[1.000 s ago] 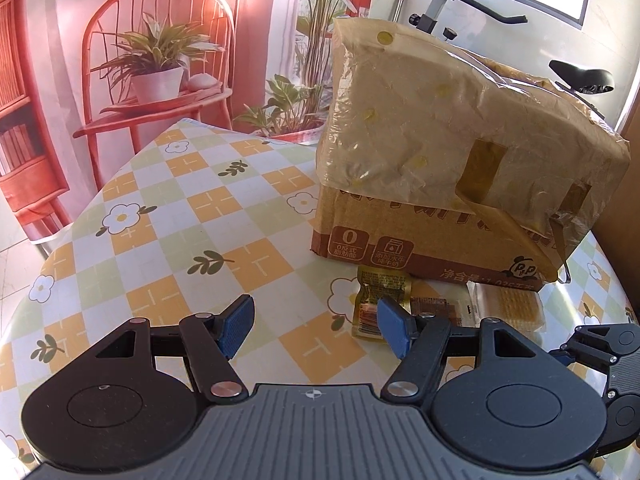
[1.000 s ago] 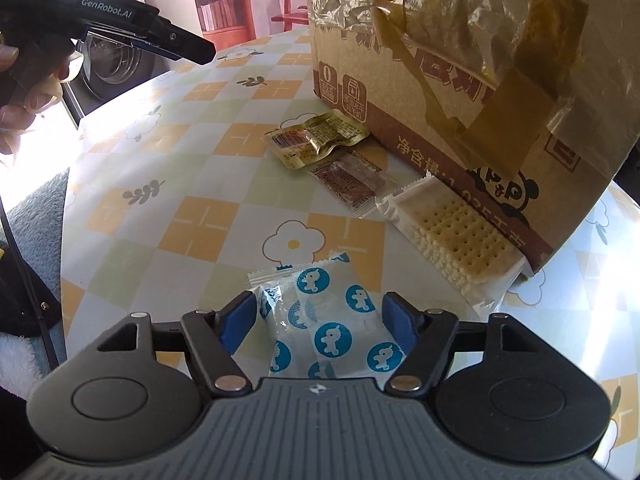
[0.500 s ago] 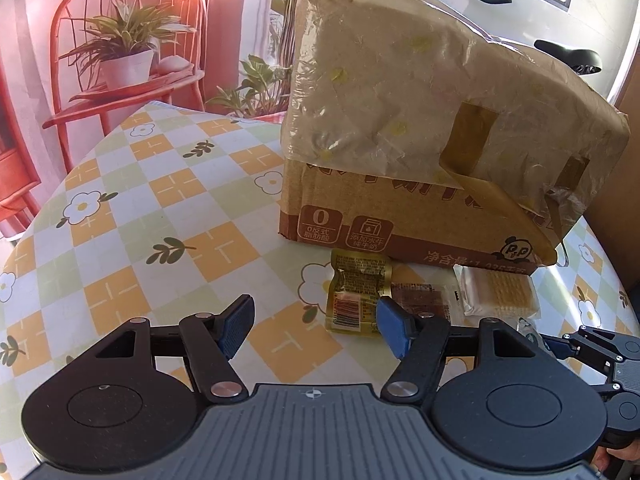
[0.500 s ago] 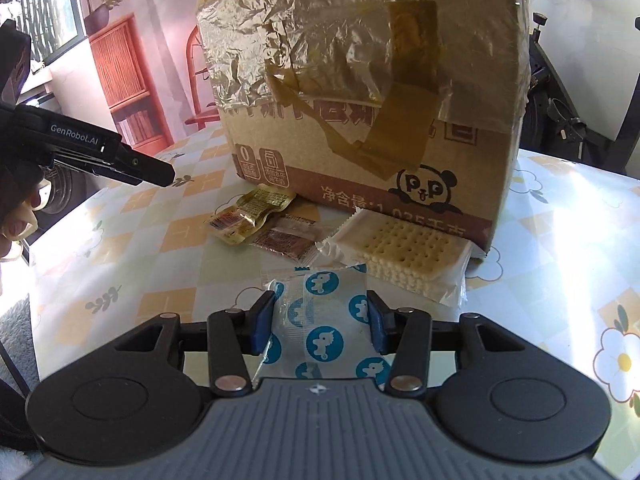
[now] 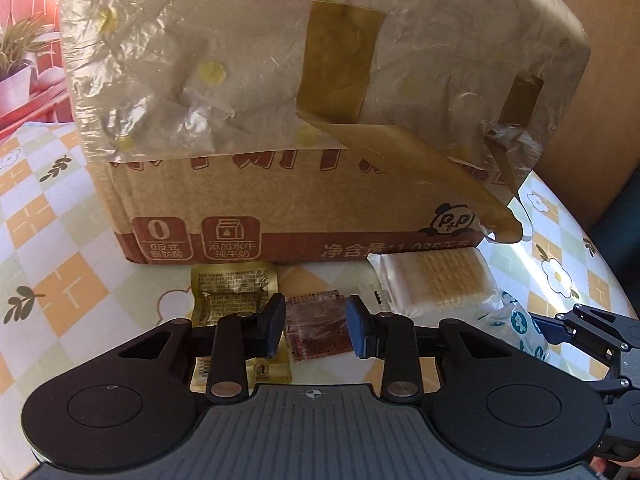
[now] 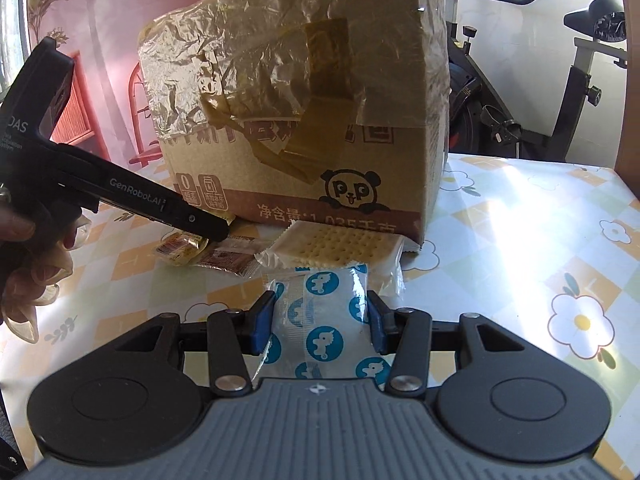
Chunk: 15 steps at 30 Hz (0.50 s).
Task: Organize snacks
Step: 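Lower the right tool onto the blue-dotted white packet and close it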
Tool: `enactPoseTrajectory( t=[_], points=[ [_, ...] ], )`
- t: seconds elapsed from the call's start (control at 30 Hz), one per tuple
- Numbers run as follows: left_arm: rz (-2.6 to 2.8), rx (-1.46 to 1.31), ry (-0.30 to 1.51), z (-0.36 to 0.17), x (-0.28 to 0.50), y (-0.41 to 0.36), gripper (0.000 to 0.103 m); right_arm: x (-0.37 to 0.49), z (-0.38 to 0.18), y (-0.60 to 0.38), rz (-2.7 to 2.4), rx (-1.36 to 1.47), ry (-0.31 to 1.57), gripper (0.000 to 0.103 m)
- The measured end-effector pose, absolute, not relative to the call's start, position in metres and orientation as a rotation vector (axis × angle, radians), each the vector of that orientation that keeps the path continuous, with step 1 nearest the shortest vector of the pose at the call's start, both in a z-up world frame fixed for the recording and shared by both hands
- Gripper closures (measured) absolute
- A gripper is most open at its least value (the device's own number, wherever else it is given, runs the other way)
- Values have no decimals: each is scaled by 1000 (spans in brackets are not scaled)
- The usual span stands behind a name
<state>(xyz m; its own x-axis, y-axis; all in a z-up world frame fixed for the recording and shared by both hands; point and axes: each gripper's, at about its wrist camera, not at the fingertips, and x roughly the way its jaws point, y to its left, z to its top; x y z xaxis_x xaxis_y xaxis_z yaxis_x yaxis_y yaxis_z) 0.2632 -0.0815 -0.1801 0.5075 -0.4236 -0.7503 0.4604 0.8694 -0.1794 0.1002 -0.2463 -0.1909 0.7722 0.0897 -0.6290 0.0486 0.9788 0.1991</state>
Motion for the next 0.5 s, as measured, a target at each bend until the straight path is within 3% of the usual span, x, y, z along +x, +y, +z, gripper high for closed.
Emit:
enactPoseTrajectory(
  t=[0.27, 0.5],
  points=[
    [-566, 61, 881, -198, 277, -95, 70, 101, -191, -247, 24, 211, 693, 54],
    [-584, 28, 870, -206, 288, -97, 61, 103, -191, -247, 23, 212, 701, 54]
  ],
)
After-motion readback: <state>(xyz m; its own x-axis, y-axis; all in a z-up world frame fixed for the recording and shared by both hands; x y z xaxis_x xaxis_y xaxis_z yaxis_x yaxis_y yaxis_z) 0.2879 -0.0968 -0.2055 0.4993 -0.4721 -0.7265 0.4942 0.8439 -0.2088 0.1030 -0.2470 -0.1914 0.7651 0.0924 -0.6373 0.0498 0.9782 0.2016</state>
